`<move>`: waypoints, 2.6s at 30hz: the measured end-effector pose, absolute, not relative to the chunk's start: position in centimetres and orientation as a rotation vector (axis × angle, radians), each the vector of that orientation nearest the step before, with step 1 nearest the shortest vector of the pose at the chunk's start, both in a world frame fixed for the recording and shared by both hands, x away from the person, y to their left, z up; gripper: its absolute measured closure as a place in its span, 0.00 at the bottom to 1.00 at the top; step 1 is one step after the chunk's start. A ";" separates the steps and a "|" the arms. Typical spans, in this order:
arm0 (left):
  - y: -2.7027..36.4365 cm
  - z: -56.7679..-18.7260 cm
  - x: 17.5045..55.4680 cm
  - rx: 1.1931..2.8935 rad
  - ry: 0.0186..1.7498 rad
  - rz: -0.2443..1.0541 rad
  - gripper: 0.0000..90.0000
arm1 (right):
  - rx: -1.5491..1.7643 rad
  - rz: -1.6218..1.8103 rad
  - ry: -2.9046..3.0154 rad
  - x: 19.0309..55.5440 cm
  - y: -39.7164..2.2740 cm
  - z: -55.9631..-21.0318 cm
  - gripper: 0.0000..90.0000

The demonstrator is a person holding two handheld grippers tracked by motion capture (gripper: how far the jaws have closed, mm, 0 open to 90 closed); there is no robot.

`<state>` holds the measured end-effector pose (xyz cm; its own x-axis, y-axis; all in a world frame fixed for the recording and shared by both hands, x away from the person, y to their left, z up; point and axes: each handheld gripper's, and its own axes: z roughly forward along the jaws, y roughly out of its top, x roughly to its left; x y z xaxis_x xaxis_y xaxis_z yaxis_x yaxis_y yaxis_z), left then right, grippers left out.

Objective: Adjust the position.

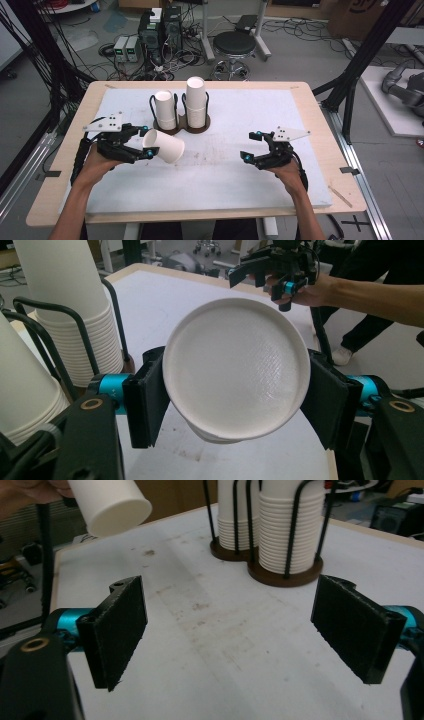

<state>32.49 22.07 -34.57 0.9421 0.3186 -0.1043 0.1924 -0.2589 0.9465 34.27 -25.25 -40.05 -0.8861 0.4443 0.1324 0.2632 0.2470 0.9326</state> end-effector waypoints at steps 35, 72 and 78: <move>18.7 -36.6 32.5 1.716 0.338 0.057 0.37 | 0.274 1.859 2.528 36.4 -17.8 -35.0 0.17; 16.6 -36.7 32.0 1.627 0.268 0.000 0.38 | 0.091 1.929 2.681 36.2 -11.6 -36.2 0.17; 16.7 -36.4 32.0 1.610 0.264 0.002 0.38 | 0.063 1.901 2.711 36.2 -11.2 -36.7 0.17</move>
<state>31.96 16.74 -36.44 0.9723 0.1705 -0.1600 0.1678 -0.0325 0.9853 36.18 -11.15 -36.67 -0.9848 -0.0663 0.1604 0.1282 0.3452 0.9297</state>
